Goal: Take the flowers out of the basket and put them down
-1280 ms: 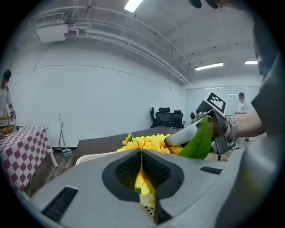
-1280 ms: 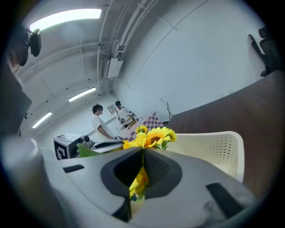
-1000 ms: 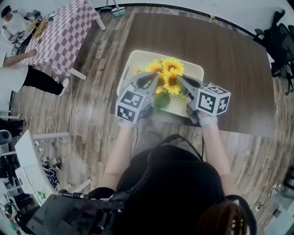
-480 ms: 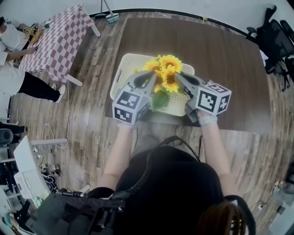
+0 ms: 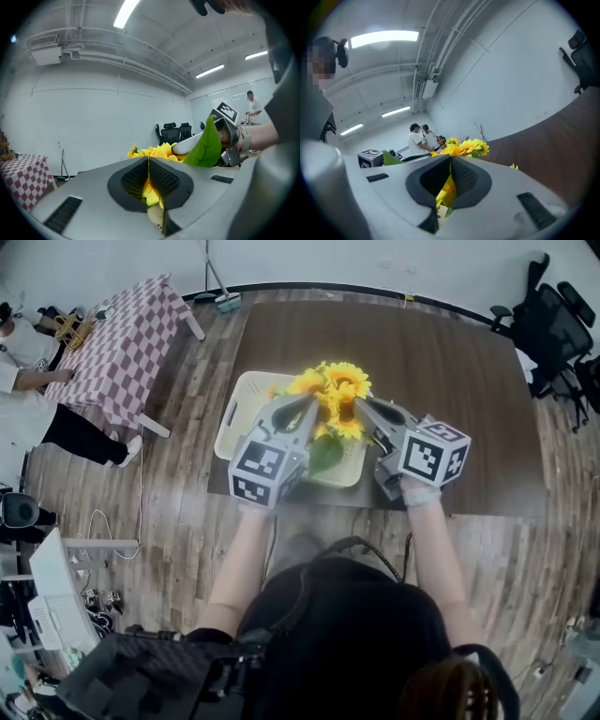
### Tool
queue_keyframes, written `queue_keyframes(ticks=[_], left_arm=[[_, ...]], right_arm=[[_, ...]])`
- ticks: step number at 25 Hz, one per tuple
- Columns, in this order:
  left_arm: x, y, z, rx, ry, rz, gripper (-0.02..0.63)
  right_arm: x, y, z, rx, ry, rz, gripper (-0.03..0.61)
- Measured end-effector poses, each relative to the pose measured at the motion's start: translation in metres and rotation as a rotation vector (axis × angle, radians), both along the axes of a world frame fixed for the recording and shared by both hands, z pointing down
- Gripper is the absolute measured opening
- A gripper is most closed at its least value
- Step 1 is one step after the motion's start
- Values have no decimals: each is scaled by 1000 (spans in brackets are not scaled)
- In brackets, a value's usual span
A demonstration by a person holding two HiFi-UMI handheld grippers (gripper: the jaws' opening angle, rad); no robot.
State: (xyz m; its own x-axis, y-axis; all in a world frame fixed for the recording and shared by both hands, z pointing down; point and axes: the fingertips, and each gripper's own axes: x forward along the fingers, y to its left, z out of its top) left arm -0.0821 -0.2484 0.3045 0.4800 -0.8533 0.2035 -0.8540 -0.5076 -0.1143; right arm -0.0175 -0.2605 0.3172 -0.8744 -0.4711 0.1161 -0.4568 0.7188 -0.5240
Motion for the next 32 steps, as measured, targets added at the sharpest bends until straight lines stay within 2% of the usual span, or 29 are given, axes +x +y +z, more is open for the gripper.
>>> queue_keyframes(ticks=[11,17,24,32], left_arm=[[90,20,-21,78,-4,-27,8],[91,25,-31,89,37,-26,8],[155,38,-9,63,28,-5,8],[198,37,26,-2,42,17,8]], right_arm=[[89,18,-20,79,-60,-1,3],[90,25,-33,90,-23,1,3],[154,41,-12,54,-10,35,3],[196,49,23,-19,-30,66,3]])
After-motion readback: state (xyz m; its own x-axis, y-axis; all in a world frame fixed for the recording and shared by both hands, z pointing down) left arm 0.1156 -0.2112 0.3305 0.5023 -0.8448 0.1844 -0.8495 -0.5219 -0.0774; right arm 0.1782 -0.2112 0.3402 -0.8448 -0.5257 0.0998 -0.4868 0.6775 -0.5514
